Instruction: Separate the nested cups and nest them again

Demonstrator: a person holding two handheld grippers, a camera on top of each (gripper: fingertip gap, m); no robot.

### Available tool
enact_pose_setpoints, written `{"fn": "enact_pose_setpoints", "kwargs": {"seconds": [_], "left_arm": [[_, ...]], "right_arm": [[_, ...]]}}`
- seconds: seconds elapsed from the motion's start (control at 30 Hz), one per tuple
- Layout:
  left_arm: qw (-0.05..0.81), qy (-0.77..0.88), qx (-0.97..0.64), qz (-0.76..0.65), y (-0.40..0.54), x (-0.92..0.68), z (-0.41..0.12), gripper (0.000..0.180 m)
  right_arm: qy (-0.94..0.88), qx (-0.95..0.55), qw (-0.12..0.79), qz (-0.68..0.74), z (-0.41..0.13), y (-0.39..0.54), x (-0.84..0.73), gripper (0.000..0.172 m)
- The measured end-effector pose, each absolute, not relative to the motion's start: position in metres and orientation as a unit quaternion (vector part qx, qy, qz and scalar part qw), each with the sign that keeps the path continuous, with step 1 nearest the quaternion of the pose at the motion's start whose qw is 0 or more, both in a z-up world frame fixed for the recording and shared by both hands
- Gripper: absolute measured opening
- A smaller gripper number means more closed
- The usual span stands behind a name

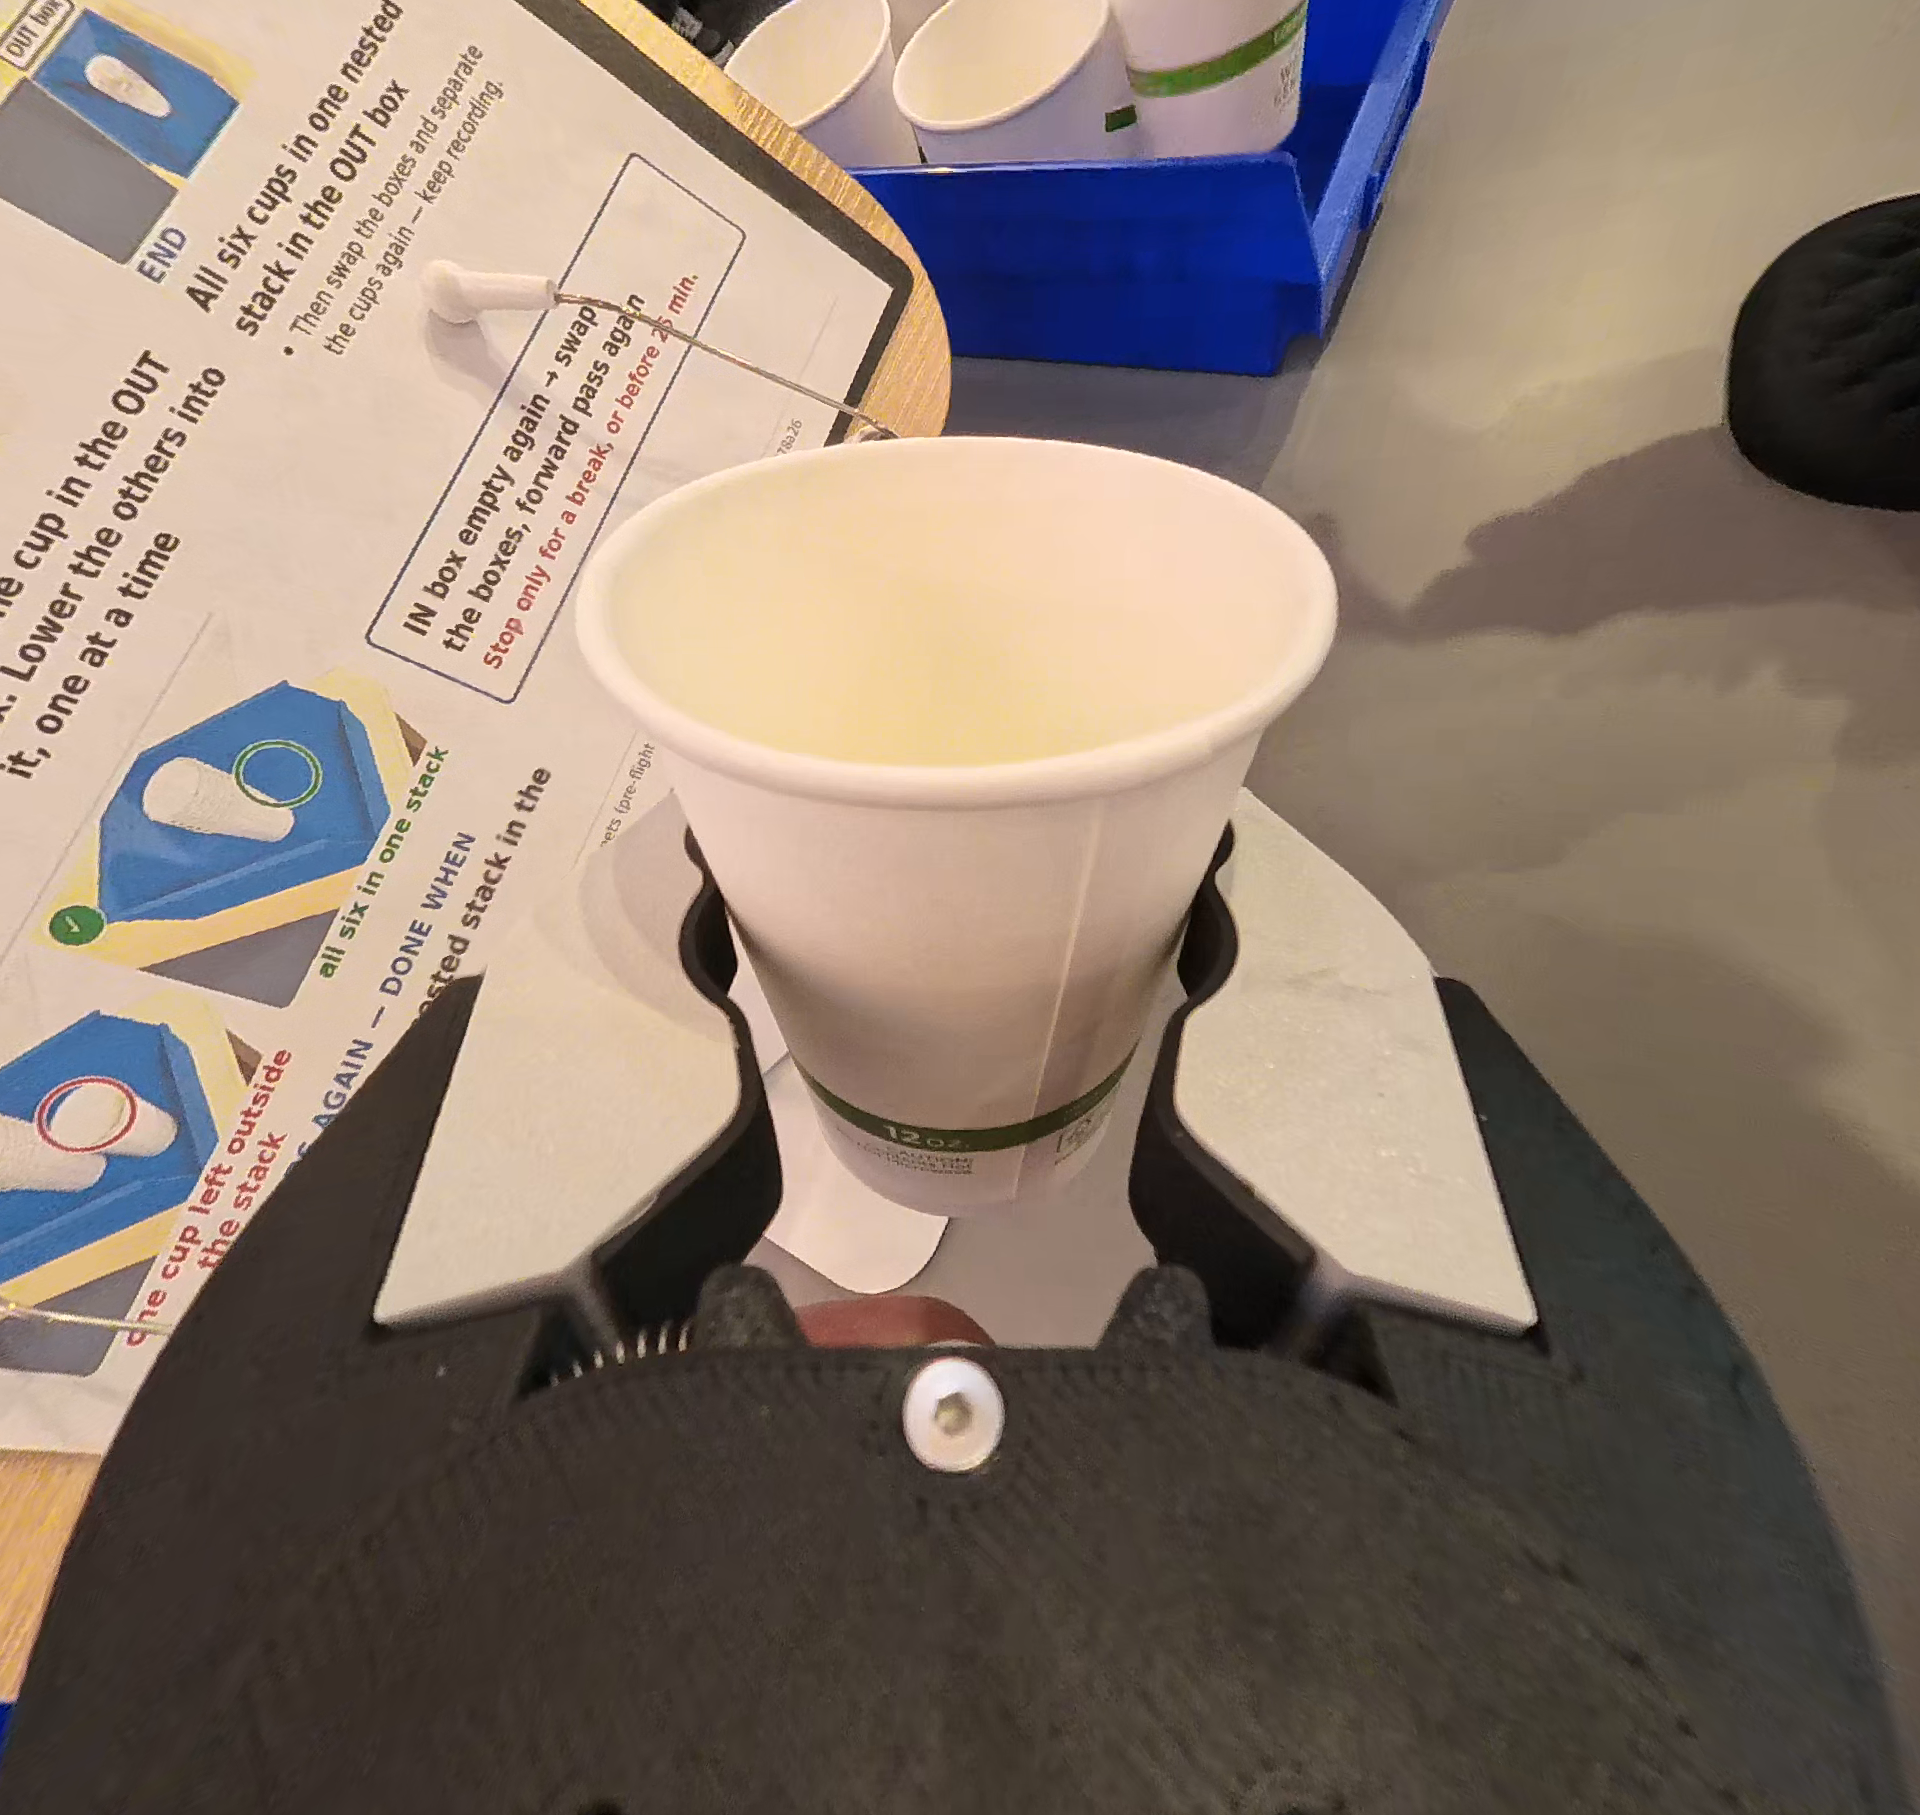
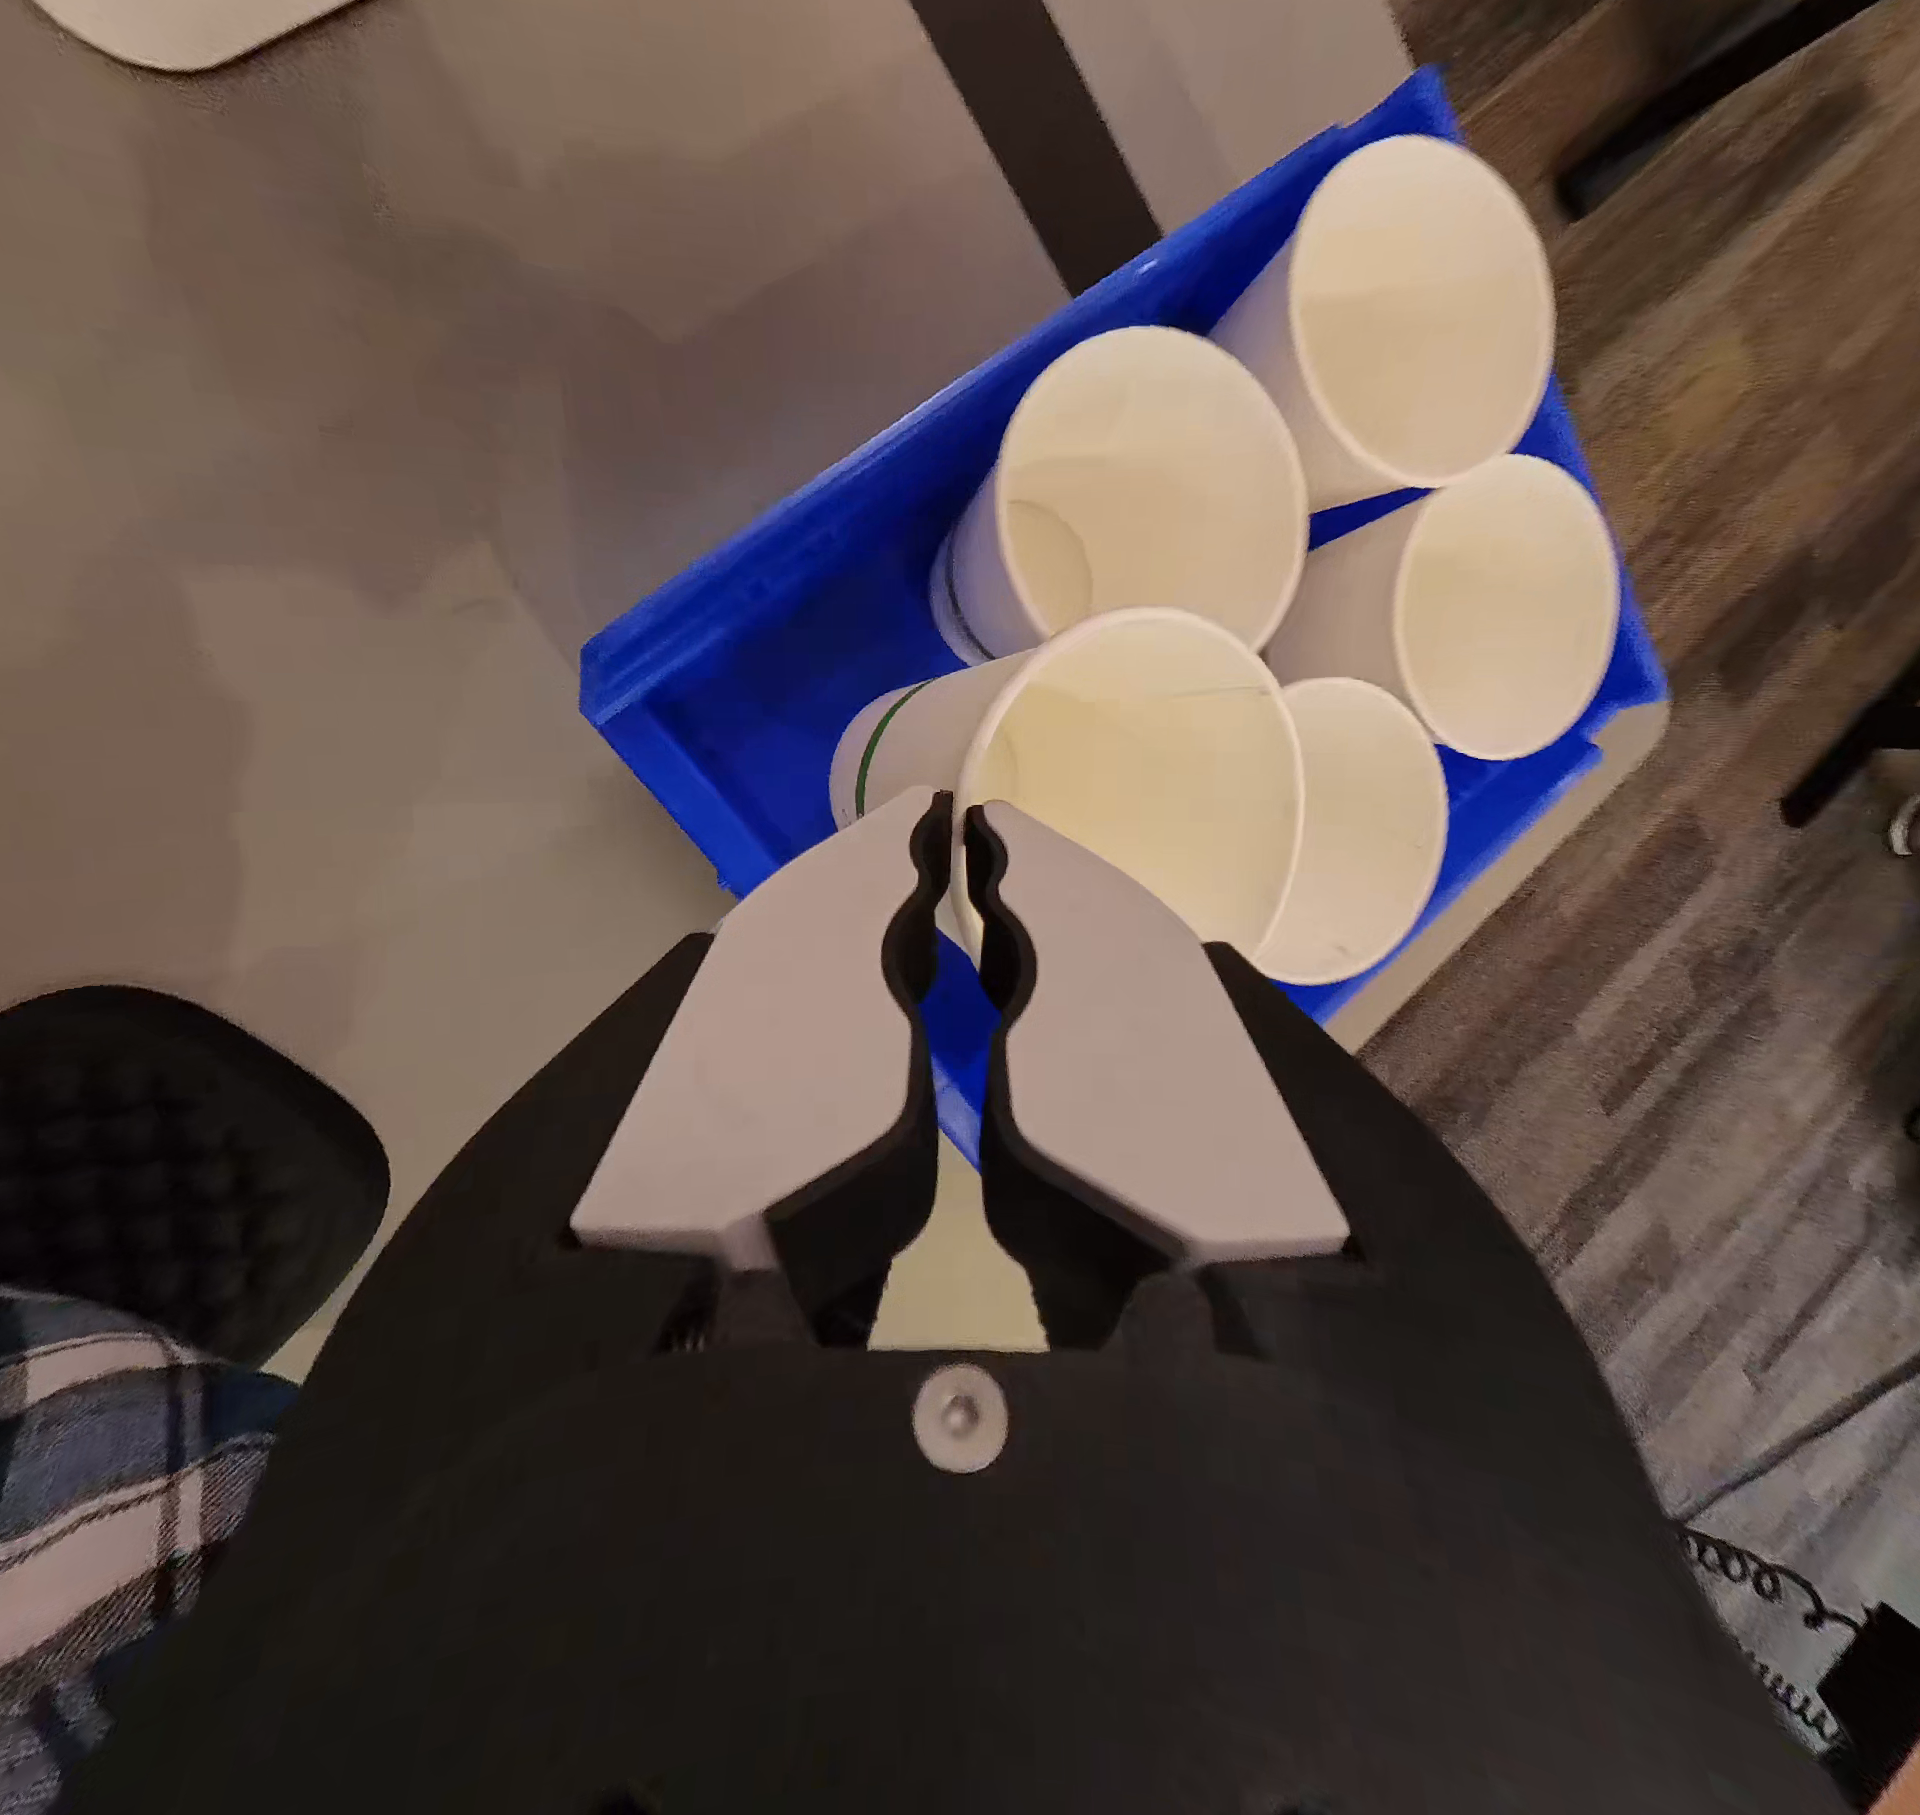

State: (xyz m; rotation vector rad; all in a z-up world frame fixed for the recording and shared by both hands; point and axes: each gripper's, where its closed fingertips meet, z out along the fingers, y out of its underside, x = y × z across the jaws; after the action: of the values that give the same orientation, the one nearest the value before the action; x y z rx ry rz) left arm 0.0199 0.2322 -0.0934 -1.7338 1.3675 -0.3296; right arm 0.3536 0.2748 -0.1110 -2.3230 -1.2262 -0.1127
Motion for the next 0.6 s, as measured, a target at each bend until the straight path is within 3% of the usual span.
{"fn": "enact_pose_setpoints", "kwargs": {"seconds": [0.6], "left_arm": [[0.437,0.553,-0.696,-0.135,0.231,0.021,-0.094,0.085]], "right_arm": [[-0.512,-0.843,0.164,0.037,-0.148,0.257,0.313,0.003]]}}
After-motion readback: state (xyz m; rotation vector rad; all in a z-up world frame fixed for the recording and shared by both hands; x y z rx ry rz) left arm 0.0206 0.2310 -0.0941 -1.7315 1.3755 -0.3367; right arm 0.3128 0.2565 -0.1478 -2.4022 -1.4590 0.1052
